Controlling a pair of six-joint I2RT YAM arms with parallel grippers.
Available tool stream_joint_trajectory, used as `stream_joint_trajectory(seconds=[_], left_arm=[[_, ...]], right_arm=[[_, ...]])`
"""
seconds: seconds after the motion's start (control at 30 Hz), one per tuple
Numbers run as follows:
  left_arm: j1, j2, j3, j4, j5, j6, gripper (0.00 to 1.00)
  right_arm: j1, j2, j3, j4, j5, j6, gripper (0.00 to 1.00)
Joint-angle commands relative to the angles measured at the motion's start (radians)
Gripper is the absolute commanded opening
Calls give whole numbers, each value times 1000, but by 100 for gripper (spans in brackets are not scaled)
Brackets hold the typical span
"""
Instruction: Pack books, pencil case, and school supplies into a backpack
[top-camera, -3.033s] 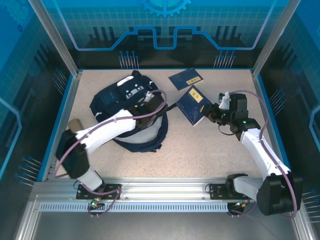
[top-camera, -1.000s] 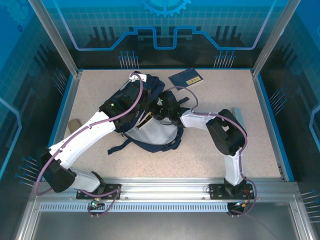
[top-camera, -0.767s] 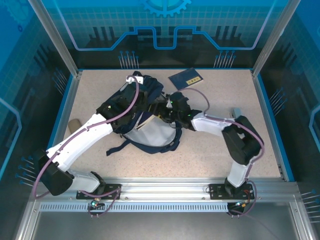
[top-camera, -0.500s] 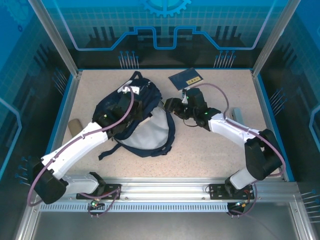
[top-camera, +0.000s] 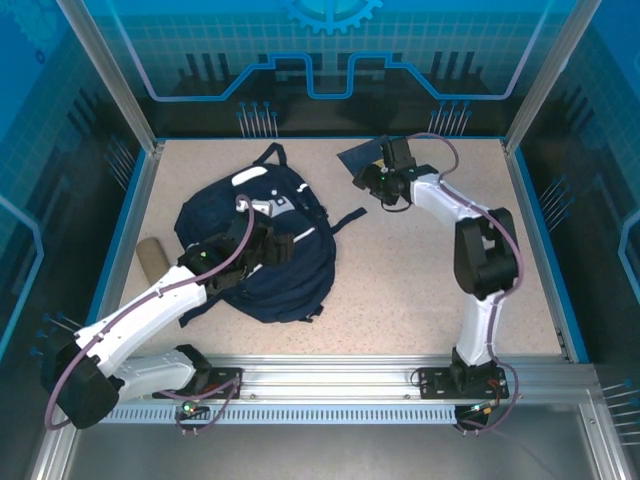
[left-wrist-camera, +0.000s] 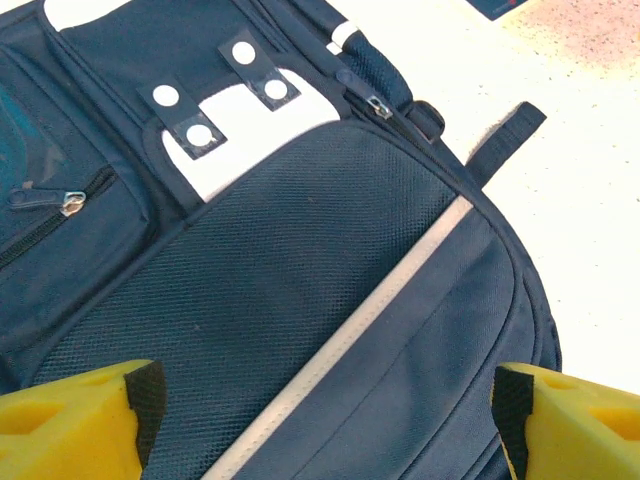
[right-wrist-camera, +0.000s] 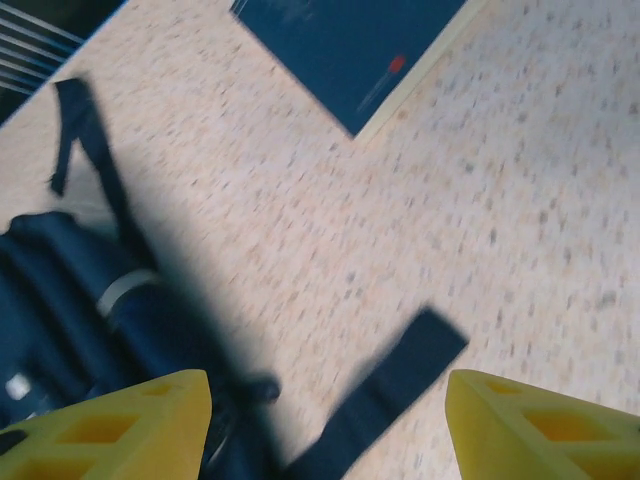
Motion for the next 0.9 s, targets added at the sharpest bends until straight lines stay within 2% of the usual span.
stream_joint_trajectory(seconds=[0.0, 0.2, 0.33, 0.43, 0.53, 0.73, 0.87], left_arm=[[16, 4, -30, 77, 30, -65, 89], [46, 2, -115, 179, 48, -118, 94], [71, 16, -136, 209, 70, -129, 94], [82, 22, -141, 234, 90, -134, 94], [87, 27, -140, 249, 103, -130, 94], [92, 55, -135, 249, 109, -135, 95], [92, 73, -131, 249, 109, -143, 95]], right_arm=[[-16, 125, 155, -89, 49, -57, 64], [-22, 358, 438, -123, 46, -65, 57], [-25, 488, 627, -245, 160, 6, 52], [-34, 554, 703, -248, 171, 36, 52], [-41, 598, 763, -239, 158, 38, 51], [-61, 640, 774, -201, 83, 96, 36], [-68, 657, 775, -233, 72, 129, 31]])
